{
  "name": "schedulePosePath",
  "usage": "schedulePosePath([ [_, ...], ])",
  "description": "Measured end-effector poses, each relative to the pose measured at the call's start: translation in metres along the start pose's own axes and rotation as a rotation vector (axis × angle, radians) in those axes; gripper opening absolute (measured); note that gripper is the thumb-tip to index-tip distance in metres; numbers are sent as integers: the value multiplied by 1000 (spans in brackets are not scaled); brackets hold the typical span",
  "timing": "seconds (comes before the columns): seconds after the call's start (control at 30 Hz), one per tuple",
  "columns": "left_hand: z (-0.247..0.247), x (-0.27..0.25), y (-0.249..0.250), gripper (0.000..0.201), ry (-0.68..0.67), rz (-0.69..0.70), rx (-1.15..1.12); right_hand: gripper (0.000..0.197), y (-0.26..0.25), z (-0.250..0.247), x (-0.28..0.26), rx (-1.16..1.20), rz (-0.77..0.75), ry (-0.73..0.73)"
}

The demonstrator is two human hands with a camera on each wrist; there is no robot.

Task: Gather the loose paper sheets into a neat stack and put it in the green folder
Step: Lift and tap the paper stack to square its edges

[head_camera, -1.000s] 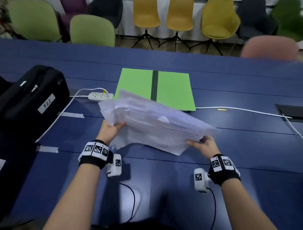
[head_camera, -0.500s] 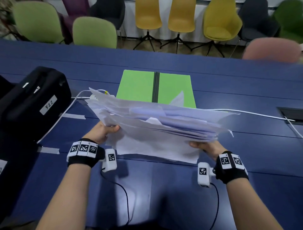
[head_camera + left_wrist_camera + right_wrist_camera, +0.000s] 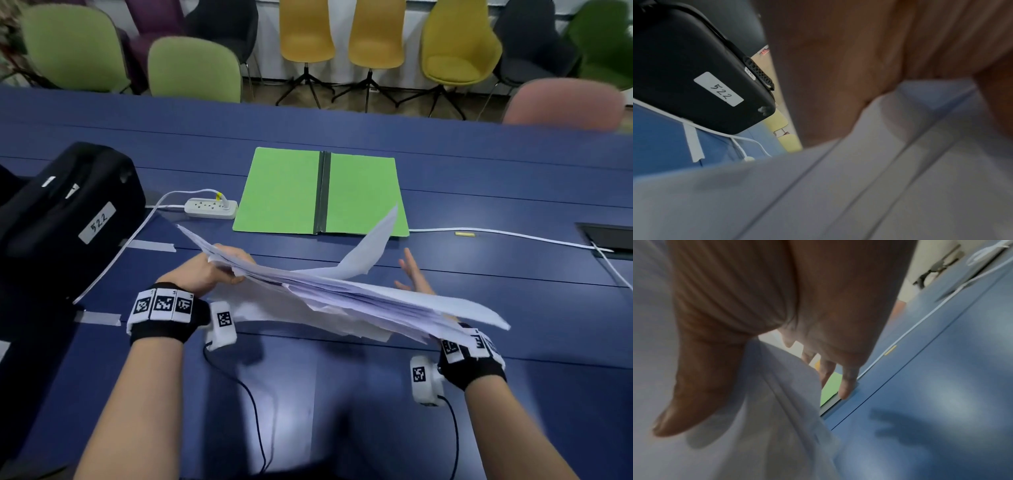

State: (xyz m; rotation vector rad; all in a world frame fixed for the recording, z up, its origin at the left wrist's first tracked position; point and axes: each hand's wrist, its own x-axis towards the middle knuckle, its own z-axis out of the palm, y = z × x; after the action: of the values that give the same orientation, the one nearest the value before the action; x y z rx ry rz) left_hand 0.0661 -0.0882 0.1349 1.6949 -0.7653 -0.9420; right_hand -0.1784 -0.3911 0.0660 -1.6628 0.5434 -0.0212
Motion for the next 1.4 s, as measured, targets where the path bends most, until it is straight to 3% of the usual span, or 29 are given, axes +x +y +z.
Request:
schedulePosePath([
  [0.1, -2, 6, 2, 22, 39, -1, 11, 79, -11, 4, -6, 84, 94, -53],
  [0.13, -1, 8, 0, 17, 87, -1, -42, 75, -13, 5, -11, 110, 135, -61],
  [0.23, 13, 16, 6, 23, 216, 4, -241, 39, -8, 16, -21, 129, 151, 109],
  [0.27, 19, 18, 9, 25, 255, 14, -237, 36, 1, 14, -20, 158, 176, 141],
  [0.3, 22, 18, 12, 27, 287, 11, -216, 45, 7, 14, -21, 186, 213, 151],
  [0.33, 25, 19, 17, 27, 299, 19, -183, 68, 12, 15, -18, 198, 219, 151],
  [0.37, 24, 19, 21, 22, 301, 23, -139, 94, 17, 15, -13, 223, 174, 183],
  [0.4, 22, 18, 26, 12, 272, 37, -88, 105, 16, 14, -10, 254, 84, 218],
  [0.47, 19, 15, 42, 18, 190, 48, -6, 93, 26, 8, -2, 204, -21, 190],
  [0.53, 19, 12, 58, 18, 124, 64, 37, 81, 22, 7, 4, 245, 2, 88],
  [0.63, 21, 14, 72, 21, 156, 111, 18, 68, 15, 8, -3, 265, 170, 213],
  [0.7, 23, 16, 70, 27, 197, 116, -40, 81, 27, 6, -8, 348, 370, 184],
  [0.73, 24, 17, 67, 27, 229, 114, -72, 87, 28, 5, -13, 368, 383, 198],
  [0.77, 26, 19, 63, 29, 277, 109, -117, 75, 28, 4, -16, 325, 342, 225],
  [0.83, 30, 29, 50, 32, 401, 82, -188, 24, 13, 10, -13, 211, 186, 314],
  [0.87, 34, 34, 43, 32, 467, 58, -223, 12, 8, 12, -11, 179, 140, 357],
  [1.0, 56, 50, 16, 33, 671, -116, -360, 10, -7, 19, 3, 120, 14, 486],
  [1.13, 64, 43, 8, 30, 660, -66, -401, 17, -38, 19, 0, 159, -130, 620],
  [1.2, 63, 39, -2, 42, 653, -73, -398, 15, -45, 17, -7, 164, -189, 664],
  [1.27, 67, 33, -15, 50, 641, -166, -378, 13, -37, 19, -11, 204, -168, 634],
  [1.33, 74, 29, -32, 36, 595, -233, -377, 14, -20, 26, -12, 228, -98, 576],
  [1.4, 79, 28, -44, 24, 566, -234, -347, 29, 3, 29, -9, 257, -18, 571],
])
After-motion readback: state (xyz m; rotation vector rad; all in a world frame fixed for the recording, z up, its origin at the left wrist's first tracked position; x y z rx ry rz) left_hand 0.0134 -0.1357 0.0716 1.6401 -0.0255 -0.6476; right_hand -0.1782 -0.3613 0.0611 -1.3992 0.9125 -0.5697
